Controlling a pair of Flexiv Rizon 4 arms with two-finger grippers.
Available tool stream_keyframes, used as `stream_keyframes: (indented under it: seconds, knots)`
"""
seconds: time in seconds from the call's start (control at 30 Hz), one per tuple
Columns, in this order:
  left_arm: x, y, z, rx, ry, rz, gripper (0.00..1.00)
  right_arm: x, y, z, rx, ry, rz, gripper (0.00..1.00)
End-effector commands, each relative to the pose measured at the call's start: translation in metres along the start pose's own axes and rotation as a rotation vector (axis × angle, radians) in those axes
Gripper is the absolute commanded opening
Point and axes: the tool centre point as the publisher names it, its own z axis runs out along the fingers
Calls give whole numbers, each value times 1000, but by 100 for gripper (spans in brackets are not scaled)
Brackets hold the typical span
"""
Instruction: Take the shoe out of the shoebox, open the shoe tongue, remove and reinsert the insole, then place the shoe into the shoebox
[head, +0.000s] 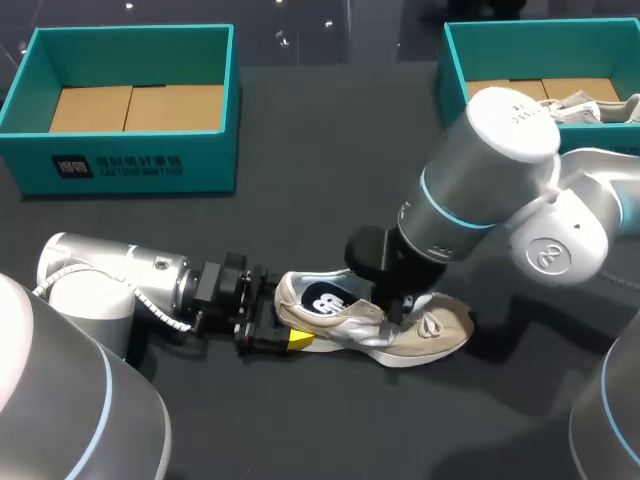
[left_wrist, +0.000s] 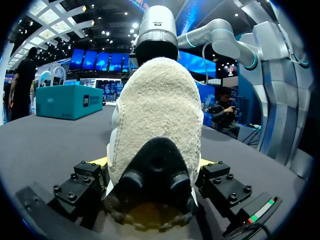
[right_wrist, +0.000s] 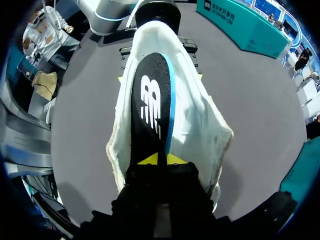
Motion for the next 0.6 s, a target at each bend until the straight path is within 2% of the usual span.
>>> stream_keyframes:
  seconds: [0.03,0.13,0.4,0.6]
  knots:
    - [1,3,-2,1,-3,-1,0,5,-22,-13,-166,-11,-56,0]
    - [1,3,-2,1,-3,-1,0,5,-16,-21,-179,-21,-94,0]
    - [1,3,-2,1,-3,-1,0,4,20,-38,-172,-30,-217,0]
    - [1,3,-2,1,-3,-1,0,3,38,-46,-165,-28,-280,0]
